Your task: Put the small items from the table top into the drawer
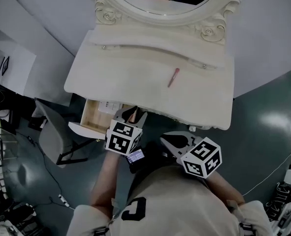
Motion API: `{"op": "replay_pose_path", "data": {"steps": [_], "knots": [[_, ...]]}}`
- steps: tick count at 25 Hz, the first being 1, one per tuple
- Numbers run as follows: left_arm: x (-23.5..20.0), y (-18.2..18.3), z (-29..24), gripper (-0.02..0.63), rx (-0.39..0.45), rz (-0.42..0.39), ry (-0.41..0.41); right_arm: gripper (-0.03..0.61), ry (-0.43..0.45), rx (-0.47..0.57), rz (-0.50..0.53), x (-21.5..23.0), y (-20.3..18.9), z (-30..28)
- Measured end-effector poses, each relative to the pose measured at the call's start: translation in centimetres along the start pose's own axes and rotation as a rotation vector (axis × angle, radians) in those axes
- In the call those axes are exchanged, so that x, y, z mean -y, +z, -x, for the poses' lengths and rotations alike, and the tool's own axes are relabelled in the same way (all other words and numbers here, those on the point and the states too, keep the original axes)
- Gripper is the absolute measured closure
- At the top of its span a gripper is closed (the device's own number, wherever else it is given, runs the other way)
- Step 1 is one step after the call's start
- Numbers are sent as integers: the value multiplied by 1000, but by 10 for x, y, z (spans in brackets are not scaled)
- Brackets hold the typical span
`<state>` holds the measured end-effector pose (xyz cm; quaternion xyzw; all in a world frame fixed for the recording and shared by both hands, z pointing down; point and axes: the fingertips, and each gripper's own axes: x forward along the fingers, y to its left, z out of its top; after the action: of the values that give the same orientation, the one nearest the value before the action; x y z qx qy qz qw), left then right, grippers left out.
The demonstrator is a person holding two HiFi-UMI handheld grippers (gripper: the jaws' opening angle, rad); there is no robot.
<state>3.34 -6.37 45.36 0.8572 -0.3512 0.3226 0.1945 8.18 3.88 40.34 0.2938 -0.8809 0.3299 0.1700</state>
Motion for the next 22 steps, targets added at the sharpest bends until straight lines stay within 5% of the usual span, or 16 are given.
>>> {"op": "replay_pose_path", "data": {"steps": [22], "knots": [[39,40,-118,420,-97,-70,35,551,23,21,-55,84,0,62]]}}
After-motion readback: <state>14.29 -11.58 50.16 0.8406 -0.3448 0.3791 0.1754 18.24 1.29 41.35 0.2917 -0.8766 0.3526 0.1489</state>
